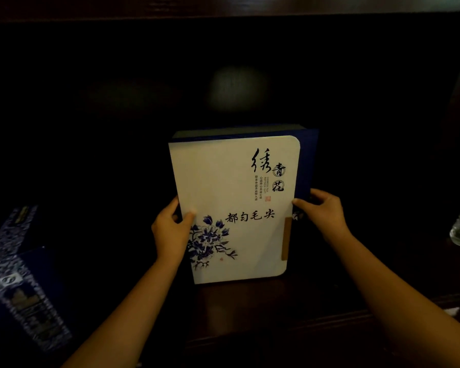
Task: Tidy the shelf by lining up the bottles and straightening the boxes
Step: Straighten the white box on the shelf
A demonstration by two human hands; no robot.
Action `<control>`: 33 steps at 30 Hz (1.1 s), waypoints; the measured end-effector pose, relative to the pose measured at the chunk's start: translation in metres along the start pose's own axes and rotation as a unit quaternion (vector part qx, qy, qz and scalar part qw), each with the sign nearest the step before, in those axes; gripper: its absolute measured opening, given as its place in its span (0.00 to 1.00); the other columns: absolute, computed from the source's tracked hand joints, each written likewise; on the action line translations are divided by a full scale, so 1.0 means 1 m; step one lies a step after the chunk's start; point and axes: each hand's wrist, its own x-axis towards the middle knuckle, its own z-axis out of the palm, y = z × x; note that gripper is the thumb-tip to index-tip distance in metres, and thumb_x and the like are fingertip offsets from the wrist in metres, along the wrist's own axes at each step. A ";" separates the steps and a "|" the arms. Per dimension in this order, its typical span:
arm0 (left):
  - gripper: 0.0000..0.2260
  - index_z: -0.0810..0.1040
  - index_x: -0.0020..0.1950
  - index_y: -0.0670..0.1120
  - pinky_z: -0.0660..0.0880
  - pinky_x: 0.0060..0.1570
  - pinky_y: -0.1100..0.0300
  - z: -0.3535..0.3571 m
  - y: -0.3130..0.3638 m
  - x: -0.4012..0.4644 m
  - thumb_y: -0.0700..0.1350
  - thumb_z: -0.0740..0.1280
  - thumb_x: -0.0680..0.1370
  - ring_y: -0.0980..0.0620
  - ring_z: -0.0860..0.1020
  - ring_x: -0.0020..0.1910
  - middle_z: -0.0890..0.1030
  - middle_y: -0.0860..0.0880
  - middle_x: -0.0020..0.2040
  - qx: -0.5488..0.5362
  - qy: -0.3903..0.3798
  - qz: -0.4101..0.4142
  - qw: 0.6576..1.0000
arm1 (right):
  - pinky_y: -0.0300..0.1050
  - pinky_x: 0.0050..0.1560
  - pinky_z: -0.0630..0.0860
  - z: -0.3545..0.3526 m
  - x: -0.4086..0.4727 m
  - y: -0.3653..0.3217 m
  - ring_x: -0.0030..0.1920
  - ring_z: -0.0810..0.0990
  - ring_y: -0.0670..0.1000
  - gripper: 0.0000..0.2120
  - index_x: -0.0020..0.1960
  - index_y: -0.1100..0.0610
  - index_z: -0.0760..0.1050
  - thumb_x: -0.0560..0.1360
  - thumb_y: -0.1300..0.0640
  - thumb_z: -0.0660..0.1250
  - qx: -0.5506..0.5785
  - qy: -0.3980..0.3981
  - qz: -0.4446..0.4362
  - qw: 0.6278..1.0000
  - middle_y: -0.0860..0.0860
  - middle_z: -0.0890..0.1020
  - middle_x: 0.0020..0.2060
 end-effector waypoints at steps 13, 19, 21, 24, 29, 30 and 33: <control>0.21 0.73 0.66 0.43 0.70 0.56 0.61 -0.008 0.025 -0.052 0.39 0.69 0.74 0.50 0.77 0.50 0.80 0.42 0.59 0.038 0.019 -0.003 0.999 | 0.46 0.51 0.78 -0.045 -0.027 0.003 0.50 0.79 0.50 0.21 0.60 0.57 0.75 0.68 0.58 0.72 0.021 -0.032 -0.018 0.999 0.49 0.79 0.50; 0.21 0.73 0.66 0.44 0.71 0.56 0.60 -0.013 0.030 -0.063 0.39 0.70 0.73 0.52 0.76 0.49 0.81 0.42 0.58 0.030 0.020 -0.012 0.999 | 0.34 0.41 0.76 -0.057 -0.034 0.001 0.43 0.78 0.41 0.20 0.58 0.54 0.76 0.67 0.57 0.74 0.024 -0.039 -0.014 0.999 0.40 0.78 0.42; 0.21 0.74 0.66 0.44 0.71 0.56 0.59 -0.014 0.029 -0.064 0.39 0.70 0.73 0.50 0.77 0.50 0.81 0.42 0.58 0.027 0.021 -0.012 0.999 | 0.35 0.42 0.76 -0.059 -0.037 0.000 0.43 0.79 0.40 0.20 0.58 0.55 0.77 0.66 0.57 0.74 0.031 -0.038 -0.012 0.999 0.40 0.78 0.41; 0.22 0.73 0.66 0.44 0.72 0.55 0.59 -0.015 0.027 -0.063 0.39 0.70 0.73 0.49 0.77 0.52 0.80 0.42 0.60 0.025 0.013 -0.018 0.999 | 0.36 0.43 0.76 -0.059 -0.040 0.000 0.44 0.79 0.42 0.21 0.59 0.56 0.76 0.67 0.58 0.74 0.045 -0.036 -0.011 0.998 0.45 0.80 0.44; 0.22 0.73 0.66 0.43 0.73 0.58 0.55 -0.016 0.027 -0.064 0.38 0.70 0.73 0.44 0.78 0.56 0.79 0.41 0.61 0.014 0.011 -0.033 0.999 | 0.40 0.46 0.76 -0.057 -0.041 0.003 0.50 0.80 0.50 0.23 0.62 0.56 0.73 0.69 0.58 0.72 0.046 -0.040 -0.018 0.998 0.53 0.80 0.54; 0.21 0.73 0.66 0.43 0.72 0.58 0.55 -0.018 0.028 -0.065 0.39 0.70 0.73 0.43 0.77 0.57 0.78 0.42 0.62 0.009 0.016 -0.038 0.999 | 0.44 0.49 0.77 -0.055 -0.041 0.004 0.53 0.79 0.53 0.24 0.63 0.56 0.72 0.69 0.57 0.72 0.040 -0.039 -0.018 0.998 0.55 0.79 0.56; 0.21 0.73 0.66 0.42 0.71 0.58 0.58 -0.016 0.029 -0.070 0.39 0.70 0.73 0.43 0.77 0.59 0.78 0.42 0.62 -0.006 0.009 -0.042 0.999 | 0.56 0.59 0.74 -0.050 -0.044 0.007 0.63 0.73 0.59 0.28 0.68 0.57 0.67 0.71 0.54 0.70 0.009 -0.018 -0.005 1.000 0.58 0.74 0.64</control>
